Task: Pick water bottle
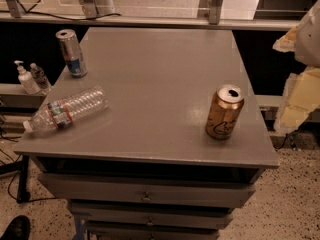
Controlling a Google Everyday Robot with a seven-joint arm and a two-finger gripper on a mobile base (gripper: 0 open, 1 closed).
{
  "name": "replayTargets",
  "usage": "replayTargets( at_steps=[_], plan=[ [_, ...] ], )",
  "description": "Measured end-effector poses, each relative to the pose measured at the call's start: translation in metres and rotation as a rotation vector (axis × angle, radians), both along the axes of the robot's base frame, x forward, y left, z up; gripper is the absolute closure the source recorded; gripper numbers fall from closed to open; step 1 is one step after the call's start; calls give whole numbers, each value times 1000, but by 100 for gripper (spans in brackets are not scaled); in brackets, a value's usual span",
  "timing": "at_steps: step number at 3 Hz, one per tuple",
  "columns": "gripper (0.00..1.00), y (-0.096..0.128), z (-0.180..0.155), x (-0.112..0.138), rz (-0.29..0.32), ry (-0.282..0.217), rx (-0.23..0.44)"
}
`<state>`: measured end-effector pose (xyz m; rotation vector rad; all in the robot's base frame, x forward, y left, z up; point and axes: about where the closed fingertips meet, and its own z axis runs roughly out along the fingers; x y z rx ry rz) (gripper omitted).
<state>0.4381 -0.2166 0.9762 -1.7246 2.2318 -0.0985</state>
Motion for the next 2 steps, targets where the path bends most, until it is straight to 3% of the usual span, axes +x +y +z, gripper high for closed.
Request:
replayTargets(
  at_steps=[1, 2],
  plan=[
    [0, 2, 2, 1, 5, -11, 2],
    [0, 41, 7, 13, 85, -43, 37]
  ],
)
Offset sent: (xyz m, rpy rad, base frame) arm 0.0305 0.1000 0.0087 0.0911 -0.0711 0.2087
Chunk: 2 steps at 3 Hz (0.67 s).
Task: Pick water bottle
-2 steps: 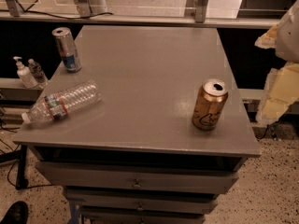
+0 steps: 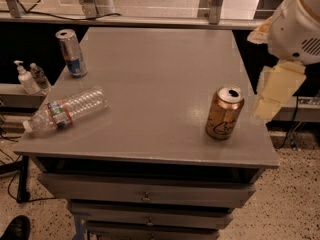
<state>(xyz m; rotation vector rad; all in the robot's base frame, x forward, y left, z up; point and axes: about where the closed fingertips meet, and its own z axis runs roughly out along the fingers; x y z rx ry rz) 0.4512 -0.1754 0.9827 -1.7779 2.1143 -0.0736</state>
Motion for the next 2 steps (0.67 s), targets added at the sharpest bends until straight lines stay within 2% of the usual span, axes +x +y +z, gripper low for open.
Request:
replayTargets(
  at_steps=[1, 2],
  plan=[
    [0, 64, 3, 9, 131, -18, 56],
    [0, 138, 1, 6, 298, -25, 123]
  ],
)
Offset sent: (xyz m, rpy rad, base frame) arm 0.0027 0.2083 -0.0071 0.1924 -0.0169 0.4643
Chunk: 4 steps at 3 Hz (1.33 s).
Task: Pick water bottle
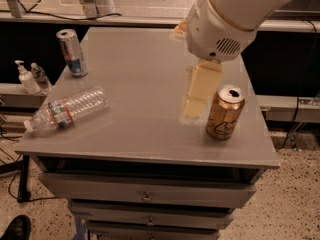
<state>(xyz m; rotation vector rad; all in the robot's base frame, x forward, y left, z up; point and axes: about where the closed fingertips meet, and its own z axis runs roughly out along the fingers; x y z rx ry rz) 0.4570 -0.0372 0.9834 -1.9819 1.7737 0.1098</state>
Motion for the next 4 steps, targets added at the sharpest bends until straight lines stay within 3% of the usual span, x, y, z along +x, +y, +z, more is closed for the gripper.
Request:
replayTargets(
  at_steps=[1, 2, 4],
  plan=[
    [0, 0, 0, 0, 0, 0, 0],
    [0, 0, 0, 5, 27, 9, 42],
    [0, 83, -43, 29, 254, 75, 183]
  ],
)
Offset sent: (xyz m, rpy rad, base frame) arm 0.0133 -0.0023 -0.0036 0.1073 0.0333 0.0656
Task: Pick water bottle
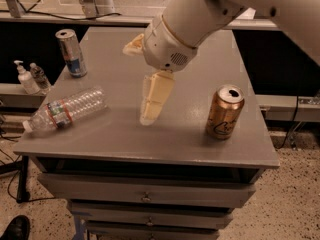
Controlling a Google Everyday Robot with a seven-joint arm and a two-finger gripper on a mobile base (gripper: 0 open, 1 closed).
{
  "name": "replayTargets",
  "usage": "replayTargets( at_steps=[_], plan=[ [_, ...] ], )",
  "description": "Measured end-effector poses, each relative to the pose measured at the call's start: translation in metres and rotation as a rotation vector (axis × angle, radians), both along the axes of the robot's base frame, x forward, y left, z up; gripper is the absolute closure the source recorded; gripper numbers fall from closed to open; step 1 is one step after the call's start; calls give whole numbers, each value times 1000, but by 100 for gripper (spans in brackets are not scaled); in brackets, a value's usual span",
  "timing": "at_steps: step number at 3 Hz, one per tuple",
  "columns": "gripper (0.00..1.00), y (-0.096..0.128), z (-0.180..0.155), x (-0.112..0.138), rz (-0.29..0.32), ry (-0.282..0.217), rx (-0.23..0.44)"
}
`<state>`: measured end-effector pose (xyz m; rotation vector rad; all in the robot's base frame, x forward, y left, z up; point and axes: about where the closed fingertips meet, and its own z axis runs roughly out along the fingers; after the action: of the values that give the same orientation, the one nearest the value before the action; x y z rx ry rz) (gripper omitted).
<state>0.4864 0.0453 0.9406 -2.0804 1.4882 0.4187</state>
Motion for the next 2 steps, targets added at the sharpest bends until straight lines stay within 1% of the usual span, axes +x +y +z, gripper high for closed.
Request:
replayTargets(
  at_steps=[1, 2],
  plan=[
    [0, 44, -12, 13, 105, -2, 36],
    [0, 84, -17, 17, 195, -29, 39]
  ],
)
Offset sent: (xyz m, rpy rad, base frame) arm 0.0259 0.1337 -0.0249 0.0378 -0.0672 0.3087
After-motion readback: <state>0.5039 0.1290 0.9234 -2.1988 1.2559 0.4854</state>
